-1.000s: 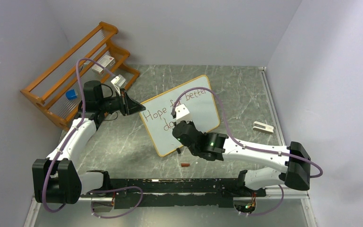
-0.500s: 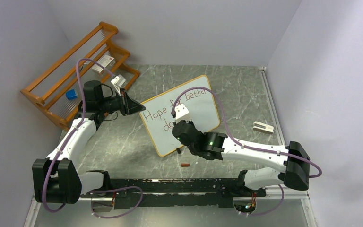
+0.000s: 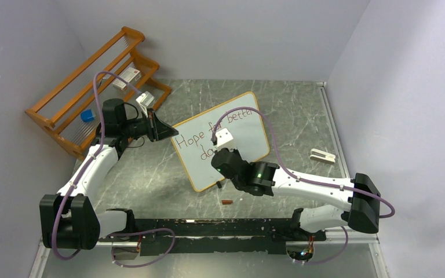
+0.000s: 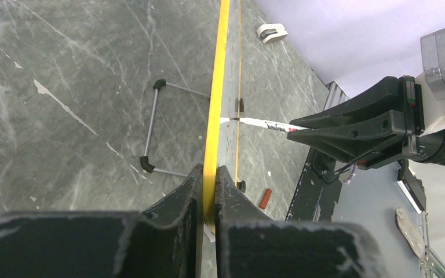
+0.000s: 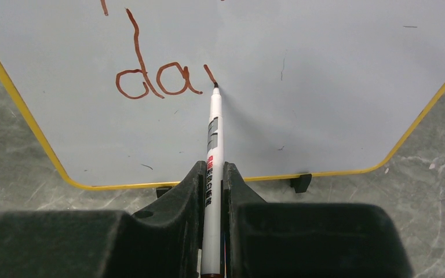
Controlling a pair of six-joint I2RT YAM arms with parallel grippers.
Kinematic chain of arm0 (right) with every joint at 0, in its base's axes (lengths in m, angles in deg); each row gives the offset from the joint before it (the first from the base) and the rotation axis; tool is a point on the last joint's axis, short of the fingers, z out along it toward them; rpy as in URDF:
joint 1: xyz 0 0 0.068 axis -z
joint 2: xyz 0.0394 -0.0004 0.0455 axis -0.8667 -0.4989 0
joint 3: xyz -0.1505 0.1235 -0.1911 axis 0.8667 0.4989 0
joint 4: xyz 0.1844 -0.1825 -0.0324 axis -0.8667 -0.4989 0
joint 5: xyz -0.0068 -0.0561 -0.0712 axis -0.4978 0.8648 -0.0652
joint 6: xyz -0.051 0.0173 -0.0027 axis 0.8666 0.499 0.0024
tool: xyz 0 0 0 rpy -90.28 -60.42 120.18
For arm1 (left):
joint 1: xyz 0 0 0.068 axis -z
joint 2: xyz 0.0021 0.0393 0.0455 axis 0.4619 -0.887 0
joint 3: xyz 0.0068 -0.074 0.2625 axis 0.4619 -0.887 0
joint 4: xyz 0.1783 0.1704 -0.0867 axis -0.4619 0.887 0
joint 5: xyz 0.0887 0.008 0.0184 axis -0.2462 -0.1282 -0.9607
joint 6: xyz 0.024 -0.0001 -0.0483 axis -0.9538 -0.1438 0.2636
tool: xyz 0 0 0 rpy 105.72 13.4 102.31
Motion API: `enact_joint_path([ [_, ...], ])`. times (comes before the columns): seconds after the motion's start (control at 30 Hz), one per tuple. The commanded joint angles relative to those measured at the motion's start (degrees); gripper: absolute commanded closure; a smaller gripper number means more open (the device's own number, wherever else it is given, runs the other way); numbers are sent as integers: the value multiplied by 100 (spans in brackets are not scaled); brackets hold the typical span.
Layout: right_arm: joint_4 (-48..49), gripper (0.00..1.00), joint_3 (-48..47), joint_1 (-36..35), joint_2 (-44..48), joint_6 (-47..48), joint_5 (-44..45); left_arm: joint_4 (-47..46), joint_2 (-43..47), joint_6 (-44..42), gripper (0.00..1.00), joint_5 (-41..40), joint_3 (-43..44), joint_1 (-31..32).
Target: Write a sentence on the whiteboard
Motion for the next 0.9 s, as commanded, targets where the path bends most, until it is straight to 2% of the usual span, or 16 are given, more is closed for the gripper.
enact_joint_path([
  [0.0, -153, 100, 85, 62, 91, -95, 96, 559, -237, -405, 95, -526, -154, 117],
  [0.87, 344, 100, -108, 225, 191, 227, 239, 561, -244, -411, 95, -534, -154, 126],
])
